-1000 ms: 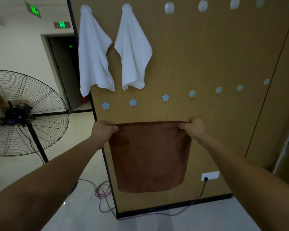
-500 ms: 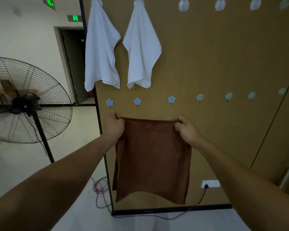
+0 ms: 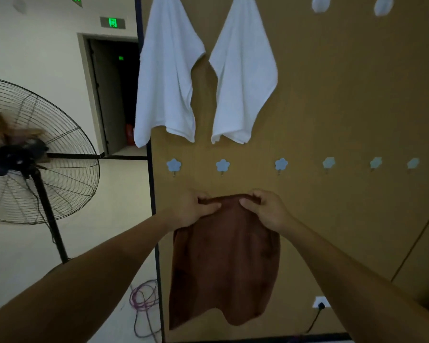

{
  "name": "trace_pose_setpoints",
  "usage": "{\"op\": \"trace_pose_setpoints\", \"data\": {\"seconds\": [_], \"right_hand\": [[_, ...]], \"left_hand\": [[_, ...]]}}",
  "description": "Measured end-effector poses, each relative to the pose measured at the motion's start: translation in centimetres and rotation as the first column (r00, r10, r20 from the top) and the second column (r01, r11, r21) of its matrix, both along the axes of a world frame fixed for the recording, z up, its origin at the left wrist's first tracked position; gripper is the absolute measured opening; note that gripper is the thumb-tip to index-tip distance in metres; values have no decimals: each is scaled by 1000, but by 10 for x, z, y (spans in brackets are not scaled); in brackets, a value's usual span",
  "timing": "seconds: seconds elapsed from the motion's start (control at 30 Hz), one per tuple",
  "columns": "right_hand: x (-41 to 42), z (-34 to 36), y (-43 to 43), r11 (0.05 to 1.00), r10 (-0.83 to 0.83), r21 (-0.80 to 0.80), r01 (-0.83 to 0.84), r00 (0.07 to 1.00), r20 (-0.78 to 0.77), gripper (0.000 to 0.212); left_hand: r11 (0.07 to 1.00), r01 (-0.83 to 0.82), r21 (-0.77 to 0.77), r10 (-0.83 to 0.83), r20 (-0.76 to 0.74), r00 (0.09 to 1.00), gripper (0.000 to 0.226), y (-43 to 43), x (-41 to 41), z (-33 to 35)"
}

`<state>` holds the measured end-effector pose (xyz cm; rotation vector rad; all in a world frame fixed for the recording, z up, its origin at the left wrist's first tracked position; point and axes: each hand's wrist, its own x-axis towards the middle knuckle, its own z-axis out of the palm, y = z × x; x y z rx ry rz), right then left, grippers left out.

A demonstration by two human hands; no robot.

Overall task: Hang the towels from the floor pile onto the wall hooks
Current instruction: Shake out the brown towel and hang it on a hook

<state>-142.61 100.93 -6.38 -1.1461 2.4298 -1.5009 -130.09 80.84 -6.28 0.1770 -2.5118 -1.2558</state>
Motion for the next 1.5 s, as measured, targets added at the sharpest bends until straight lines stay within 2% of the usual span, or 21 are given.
{"op": "trace_pose_setpoints", "data": {"seconds": [0.13, 0.23, 0.37, 0.53, 0.63, 0.73, 0.83, 0.93, 1.1, 1.23, 1.33, 1.4, 1.5], "right_hand": [[-19, -2, -31, 998, 10, -54, -7, 998, 60, 18], [-38, -3, -49, 991, -51, -121, 64, 993, 109, 18], [-67, -13, -75, 972, -155, -154, 180, 974, 165, 30], [-113, -20, -108, 928, -342, -144, 344, 939, 42, 34], [-141, -20, -126, 919, -378, -129, 373, 926, -21, 32], [-162, -26, -137, 915, -394, -124, 384, 916, -72, 30], [-171, -43, -143, 915, -400, -82, 396, 915, -54, 31], [-174, -54, -146, 893, -439, -128, 432, 898, -28, 29], [-177, -47, -150, 855, -474, -241, 460, 881, 1, 28], [-173, -61, -150, 861, -487, -179, 476, 873, -20, 26], [-171, -74, -153, 883, -457, -78, 462, 886, 73, 27], [-171, -78, -155, 904, -409, -32, 425, 887, 215, 30], [-170, -77, -154, 924, -274, -79, 374, 793, 545, 28]], "left_hand": [[998, -13, 63, 14, -19, 1000, 39, -42, -28, -9], [998, -23, 64, 27, -65, 998, 30, -57, -54, -7], [981, -193, 35, 196, -110, 974, 29, -71, -95, -11], [958, -278, -71, 264, -162, 951, 36, -78, -145, -16], [927, -360, -105, 330, -226, 916, 39, -81, -171, -16], [874, -466, -137, 436, -201, 877, 46, -84, -189, -26], [836, -513, -194, 485, -179, 856, 42, -85, -195, -44], [793, -558, -245, 512, -228, 828, 40, -85, -199, -55], [782, -595, -186, 504, -374, 779, 34, -80, -204, -55], [749, -614, -249, 523, -347, 779, 38, -83, -204, -68], [748, -584, -314, 542, -219, 811, 40, -80, -205, -83], [802, -505, -319, 505, -88, 858, 42, -74, -212, -88], [906, -412, -100, 423, 148, 894, 46, -73, -226, -81]]}}
